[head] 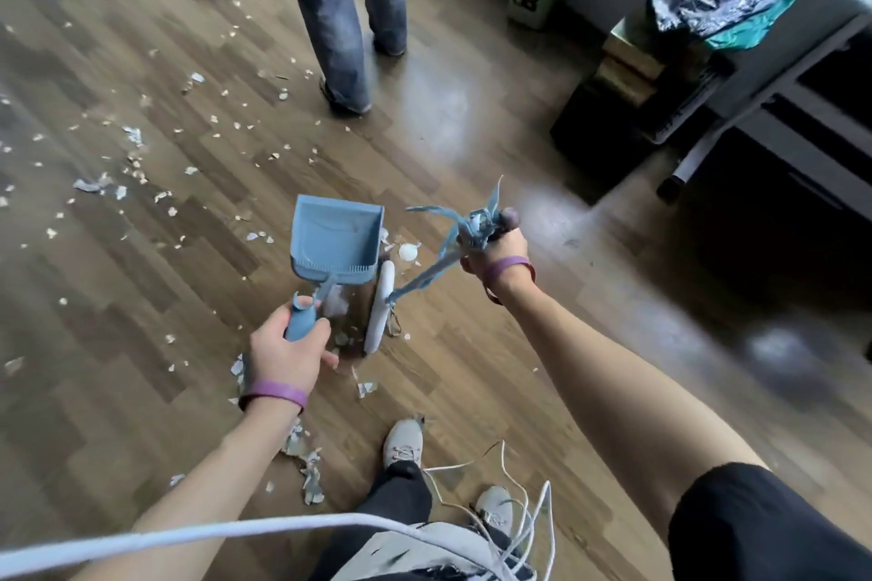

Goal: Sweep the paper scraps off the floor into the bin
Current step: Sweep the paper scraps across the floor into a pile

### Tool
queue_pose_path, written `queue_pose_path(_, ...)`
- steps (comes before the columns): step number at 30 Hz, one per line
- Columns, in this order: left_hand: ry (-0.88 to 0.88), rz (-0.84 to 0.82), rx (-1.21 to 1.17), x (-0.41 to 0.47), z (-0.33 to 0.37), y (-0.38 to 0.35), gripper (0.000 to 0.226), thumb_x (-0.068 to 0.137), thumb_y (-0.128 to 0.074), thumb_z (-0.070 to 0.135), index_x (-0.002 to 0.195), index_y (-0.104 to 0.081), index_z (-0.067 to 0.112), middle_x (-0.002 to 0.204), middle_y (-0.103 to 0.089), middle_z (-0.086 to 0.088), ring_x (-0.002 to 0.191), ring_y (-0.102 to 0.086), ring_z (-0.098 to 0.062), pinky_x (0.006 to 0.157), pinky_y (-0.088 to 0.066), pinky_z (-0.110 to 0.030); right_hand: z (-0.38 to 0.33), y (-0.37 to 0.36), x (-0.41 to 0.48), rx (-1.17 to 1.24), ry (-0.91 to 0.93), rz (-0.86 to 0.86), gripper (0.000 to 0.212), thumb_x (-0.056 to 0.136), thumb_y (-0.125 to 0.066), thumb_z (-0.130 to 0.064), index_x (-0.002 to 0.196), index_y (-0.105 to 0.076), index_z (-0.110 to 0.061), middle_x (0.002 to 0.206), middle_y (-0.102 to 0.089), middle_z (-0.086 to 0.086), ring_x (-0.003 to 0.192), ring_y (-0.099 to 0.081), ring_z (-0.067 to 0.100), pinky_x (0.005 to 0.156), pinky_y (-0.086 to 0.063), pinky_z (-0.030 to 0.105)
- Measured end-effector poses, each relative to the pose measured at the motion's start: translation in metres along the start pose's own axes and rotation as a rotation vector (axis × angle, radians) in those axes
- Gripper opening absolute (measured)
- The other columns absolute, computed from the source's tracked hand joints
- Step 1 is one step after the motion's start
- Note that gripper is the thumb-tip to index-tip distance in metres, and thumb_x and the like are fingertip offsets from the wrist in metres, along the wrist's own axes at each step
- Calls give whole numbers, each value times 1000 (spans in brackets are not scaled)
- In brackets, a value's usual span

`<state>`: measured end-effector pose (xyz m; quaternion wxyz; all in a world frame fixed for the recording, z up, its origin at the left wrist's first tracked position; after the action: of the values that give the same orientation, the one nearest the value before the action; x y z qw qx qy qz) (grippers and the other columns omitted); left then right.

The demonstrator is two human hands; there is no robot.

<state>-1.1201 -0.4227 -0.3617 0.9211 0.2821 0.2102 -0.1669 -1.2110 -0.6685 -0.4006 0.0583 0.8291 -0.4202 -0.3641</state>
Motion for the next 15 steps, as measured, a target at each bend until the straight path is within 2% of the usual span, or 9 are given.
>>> queue_pose_path(3, -2, 37, -31, 3, 10, 2, 18, 81, -61, 12, 86, -66, 28, 67, -63, 8, 47, -65, -20, 38, -41, -14, -8, 21, -1, 153, 12, 44, 20, 74, -67, -25, 72, -47, -25, 77, -59, 6, 67, -56, 25, 68, -56, 54)
queue_pose_path(5, -8, 43, -33, 0, 14, -4, 17, 81, -62, 13, 88, -67, 27, 67, -64, 8, 46, -65, -17, 38, -40, -12, -9, 40, 1, 146, 37, 54, 21, 75, -66, -25, 72, -45, -23, 76, -59, 6, 65, -55, 23, 67, -56, 56)
queue_pose_path(8, 1, 35, -50, -14, 20, -25, 18, 81, -62, 13, 94, -67, 24, 70, -65, 3, 41, -64, -9, 38, -39, -10, -3, 76, 6, 37, 83, 93, 18, 68, -63, -35, 71, -47, -27, 72, -64, 5, 59, -61, 27, 65, -58, 48)
queue_pose_path(11, 16, 9, -87, -36, 24, -55, 15, 83, -61, 9, 95, -65, 17, 74, -63, -5, 36, -59, -6, 36, -39, -10, 1, 120, 5, -112, 112, 132, 16, 70, -57, -38, 73, -52, -24, 80, -70, 7, 72, -69, 32, 70, -59, 48)
queue_pose_path(15, 91, -24, -123, -73, 18, -100, 13, 84, -60, 9, 94, -65, 16, 74, -62, -4, 36, -61, -11, 34, -34, -13, 13, 184, 3, -279, 88, 118, 18, 80, -57, -33, 70, -54, -18, 79, -71, 10, 76, -69, 32, 73, -59, 43)
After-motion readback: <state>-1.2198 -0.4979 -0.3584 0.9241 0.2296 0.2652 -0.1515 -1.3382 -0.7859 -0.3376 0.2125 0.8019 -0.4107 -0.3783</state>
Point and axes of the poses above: each hand's wrist, its own x-axis towards the middle knuckle, its own y-axis out of the back of the hand, z = x × y, the point moved 2 cm from there along x, towards the middle knuckle
